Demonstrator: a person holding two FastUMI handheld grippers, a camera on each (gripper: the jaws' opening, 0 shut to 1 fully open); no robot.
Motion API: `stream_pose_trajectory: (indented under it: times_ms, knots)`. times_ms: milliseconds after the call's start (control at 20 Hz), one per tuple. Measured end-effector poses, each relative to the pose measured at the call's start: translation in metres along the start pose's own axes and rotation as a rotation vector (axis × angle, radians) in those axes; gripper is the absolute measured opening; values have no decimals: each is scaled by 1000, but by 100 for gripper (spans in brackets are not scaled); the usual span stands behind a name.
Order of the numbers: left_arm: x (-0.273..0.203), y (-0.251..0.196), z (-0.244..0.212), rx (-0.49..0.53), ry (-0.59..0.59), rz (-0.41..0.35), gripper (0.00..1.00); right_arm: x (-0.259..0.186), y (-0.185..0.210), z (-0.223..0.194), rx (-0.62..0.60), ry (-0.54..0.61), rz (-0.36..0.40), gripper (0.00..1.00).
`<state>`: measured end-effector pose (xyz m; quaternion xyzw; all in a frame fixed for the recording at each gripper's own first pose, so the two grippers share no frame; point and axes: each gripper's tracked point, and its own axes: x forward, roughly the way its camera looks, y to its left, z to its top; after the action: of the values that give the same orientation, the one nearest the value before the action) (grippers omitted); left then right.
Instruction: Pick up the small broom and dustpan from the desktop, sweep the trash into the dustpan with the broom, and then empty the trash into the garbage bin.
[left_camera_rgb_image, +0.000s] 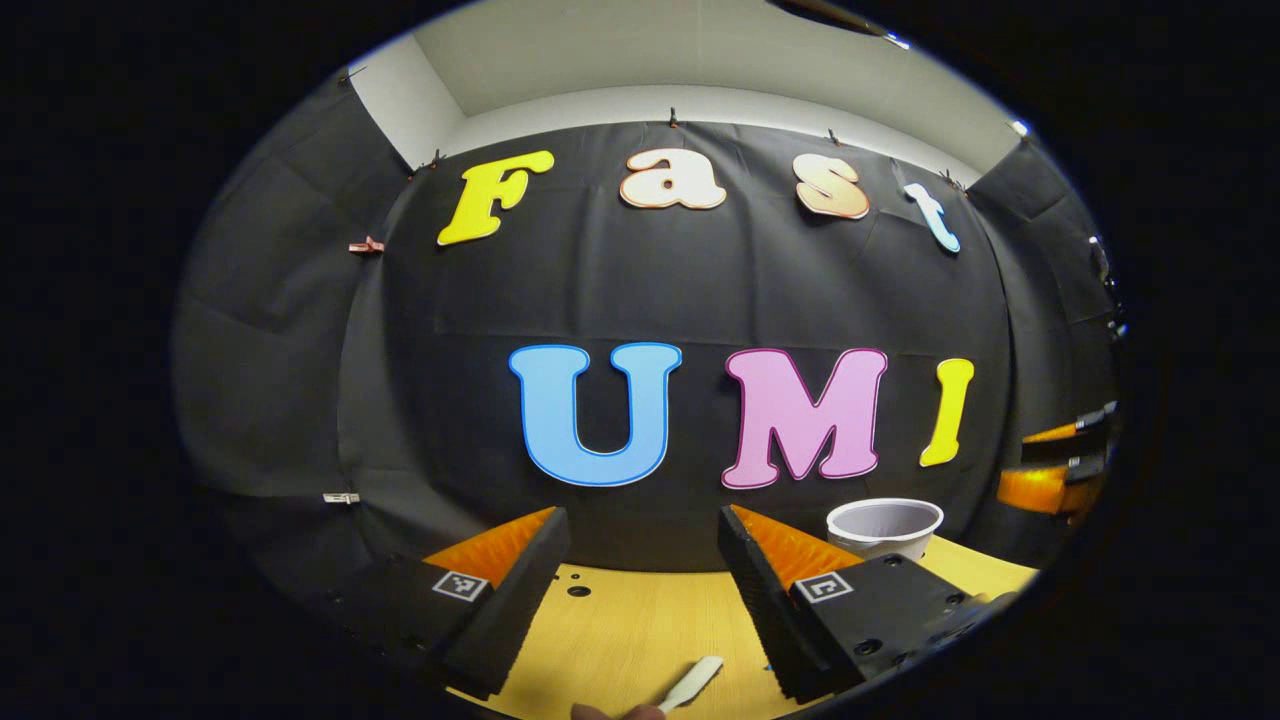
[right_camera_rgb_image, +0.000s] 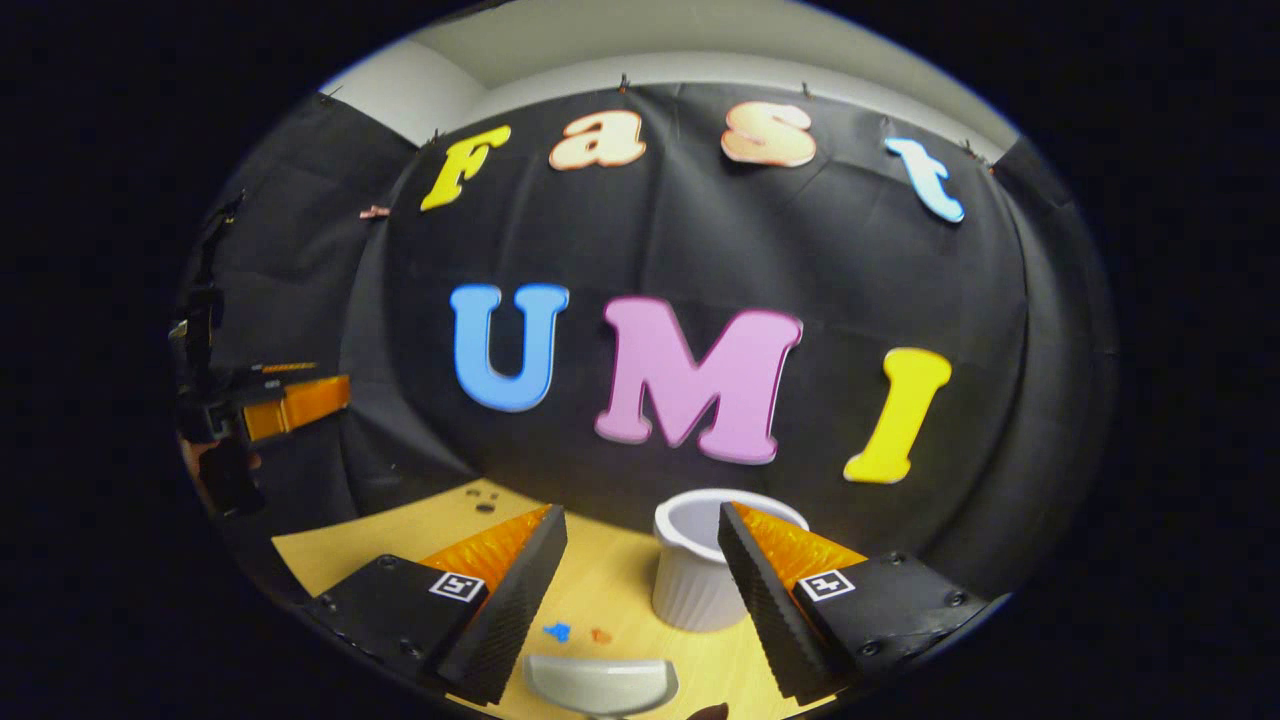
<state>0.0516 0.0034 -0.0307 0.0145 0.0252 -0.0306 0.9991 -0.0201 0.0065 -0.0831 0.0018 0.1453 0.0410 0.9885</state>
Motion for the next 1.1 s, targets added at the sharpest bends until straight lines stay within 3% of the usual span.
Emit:
stream_pose_trajectory:
  times_ms: [300, 500, 800, 1100]
  knots:
    - [10, -11, -19, 31, 22, -42, 96, -41, -3, -137, -21, 394, 26, 97]
    - [10, -22, -30, 31, 46, -88, 95, -53, 7, -222, 38, 602, 38, 96]
    - [12, -19, -47, 33, 85, -115, 96, -55, 18, -309, 79, 836, 46, 96]
    - [17, -2, -62, 31, 113, -114, 96, -37, 31, -368, 36, 981, 71, 92]
